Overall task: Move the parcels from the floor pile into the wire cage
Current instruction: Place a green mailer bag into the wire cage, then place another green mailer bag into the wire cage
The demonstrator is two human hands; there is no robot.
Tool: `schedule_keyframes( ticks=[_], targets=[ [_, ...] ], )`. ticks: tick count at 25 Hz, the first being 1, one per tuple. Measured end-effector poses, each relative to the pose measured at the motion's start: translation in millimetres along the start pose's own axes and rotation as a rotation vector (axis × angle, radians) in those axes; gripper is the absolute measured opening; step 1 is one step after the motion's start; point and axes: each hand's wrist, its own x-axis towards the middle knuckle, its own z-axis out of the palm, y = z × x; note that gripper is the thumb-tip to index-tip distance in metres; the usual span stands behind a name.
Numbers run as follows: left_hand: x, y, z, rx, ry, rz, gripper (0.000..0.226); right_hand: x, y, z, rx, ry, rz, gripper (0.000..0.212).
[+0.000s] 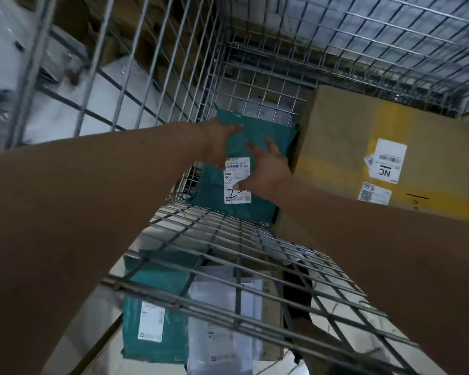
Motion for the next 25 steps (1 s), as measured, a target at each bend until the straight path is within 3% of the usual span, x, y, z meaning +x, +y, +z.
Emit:
schedule_keyframes(
  ticks=[8,14,19,23,25],
  targets=[
    [-126.0,10.0,-43.4,-0.150,0.179,0.012,0.078,-87.8,-49.3,-86.4,-0.028,0.021,-0.079,0.115],
    [-234.3,29.5,-50.0,-0.377,0.438,-0.017,0.041,-190.7,-94.2,-124.1,0.091,0.120,-0.175,0.086],
    [-333.2,32.5,-31.0,-0.420,0.739,-0.029,0.072,-273.4,-132.1,-140.6,0.313,0.242,-0.213,0.080],
    [-400.4,24.8,2.0,-0.484,0.895,0.030,0.068,-344.1,-155.5,-124.2,0.540,0.298,-0.204,0.092],
    [-423.2,24.0,17.5,-0.493,0.913,0.029,0.064,-369.7,-161.3,-107.7,0.558,0.307,-0.214,0.087]
  ],
)
